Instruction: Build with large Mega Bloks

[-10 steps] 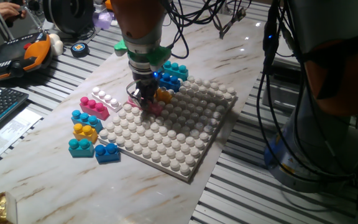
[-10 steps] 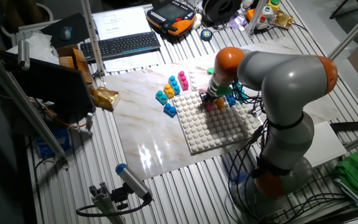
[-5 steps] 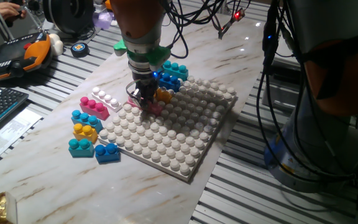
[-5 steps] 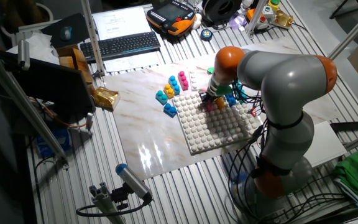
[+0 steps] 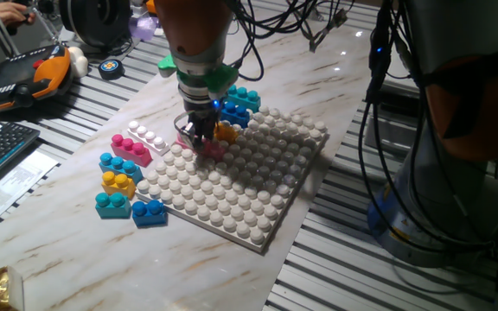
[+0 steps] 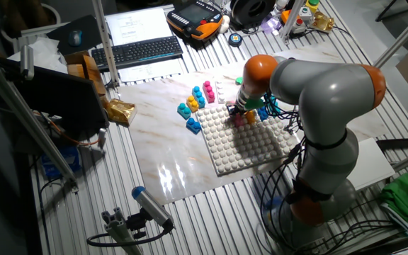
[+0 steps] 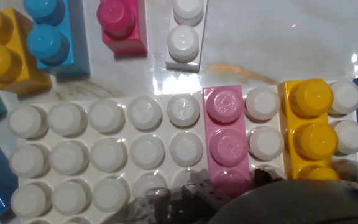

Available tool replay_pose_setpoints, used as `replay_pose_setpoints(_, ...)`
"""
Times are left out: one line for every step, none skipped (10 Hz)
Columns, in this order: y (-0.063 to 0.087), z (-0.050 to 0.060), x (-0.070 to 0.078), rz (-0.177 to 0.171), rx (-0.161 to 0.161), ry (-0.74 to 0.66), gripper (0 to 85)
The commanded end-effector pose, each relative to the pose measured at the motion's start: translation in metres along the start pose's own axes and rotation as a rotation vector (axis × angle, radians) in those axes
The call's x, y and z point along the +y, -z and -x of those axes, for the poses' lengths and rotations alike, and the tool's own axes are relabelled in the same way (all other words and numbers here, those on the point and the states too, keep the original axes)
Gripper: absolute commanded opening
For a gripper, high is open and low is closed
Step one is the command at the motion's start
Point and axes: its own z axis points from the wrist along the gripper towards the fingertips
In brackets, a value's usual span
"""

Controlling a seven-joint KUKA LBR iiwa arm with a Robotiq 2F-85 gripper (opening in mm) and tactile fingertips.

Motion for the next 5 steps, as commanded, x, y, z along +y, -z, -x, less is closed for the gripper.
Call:
replay_pose_setpoints(0.001, 0.001, 0.0, 0.003, -0.003, -0.003, 47.3)
replay_pose_setpoints(0.005, 0.006, 0.001, 0.003, -0.003, -0.004, 49.0)
replay_pose_setpoints(0.013, 0.012, 0.002, 0.0, 0.006, -0.009, 49.7)
replay_pose_setpoints(0.022, 0.021, 0.004, -0.007, 0.018, -0.016, 49.7)
replay_pose_setpoints(0.029, 0.031, 0.007, -0.03, 0.018, -0.027, 49.7)
